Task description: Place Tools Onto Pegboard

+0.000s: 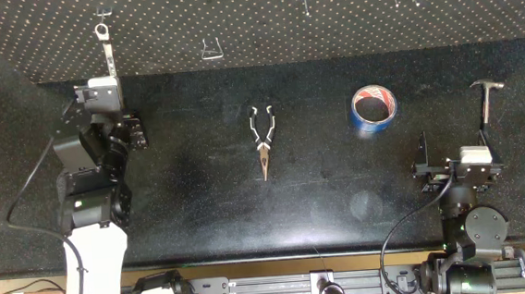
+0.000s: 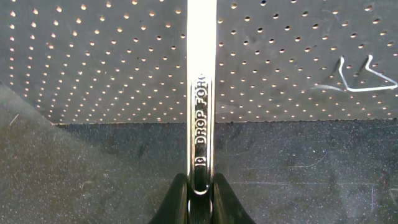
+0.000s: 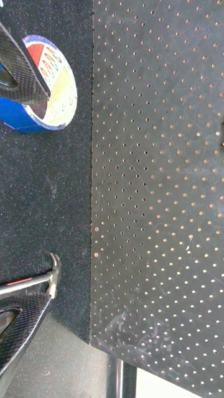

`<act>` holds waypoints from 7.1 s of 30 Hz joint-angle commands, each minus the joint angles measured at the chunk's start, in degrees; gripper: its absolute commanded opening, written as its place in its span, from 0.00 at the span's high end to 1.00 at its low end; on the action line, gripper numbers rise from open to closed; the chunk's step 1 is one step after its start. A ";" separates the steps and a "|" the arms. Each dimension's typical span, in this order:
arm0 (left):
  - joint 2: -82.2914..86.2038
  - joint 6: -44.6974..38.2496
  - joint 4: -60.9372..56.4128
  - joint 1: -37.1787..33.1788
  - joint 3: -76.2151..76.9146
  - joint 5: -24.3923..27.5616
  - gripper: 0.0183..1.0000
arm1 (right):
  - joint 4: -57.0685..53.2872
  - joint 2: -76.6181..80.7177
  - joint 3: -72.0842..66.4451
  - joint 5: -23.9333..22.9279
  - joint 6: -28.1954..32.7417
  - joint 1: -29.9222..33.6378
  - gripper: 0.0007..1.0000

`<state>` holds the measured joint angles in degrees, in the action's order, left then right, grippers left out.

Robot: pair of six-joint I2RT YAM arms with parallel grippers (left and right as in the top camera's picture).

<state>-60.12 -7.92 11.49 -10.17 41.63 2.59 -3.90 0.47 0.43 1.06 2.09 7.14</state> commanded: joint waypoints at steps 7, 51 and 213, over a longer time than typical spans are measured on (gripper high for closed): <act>-2.43 1.77 -0.85 0.07 2.19 -0.87 0.99 | -0.28 -0.42 -0.17 0.68 0.61 0.33 0.02; -6.80 3.02 -3.41 -1.75 4.46 3.26 0.99 | -0.31 -0.42 -0.17 0.68 0.61 0.33 0.02; -18.51 31.71 30.64 30.93 13.99 -0.59 0.00 | -0.28 -0.42 -0.17 0.68 0.61 0.33 0.02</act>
<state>-72.64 13.50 38.70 16.97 52.23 3.90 -3.90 0.47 0.43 1.08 2.09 7.14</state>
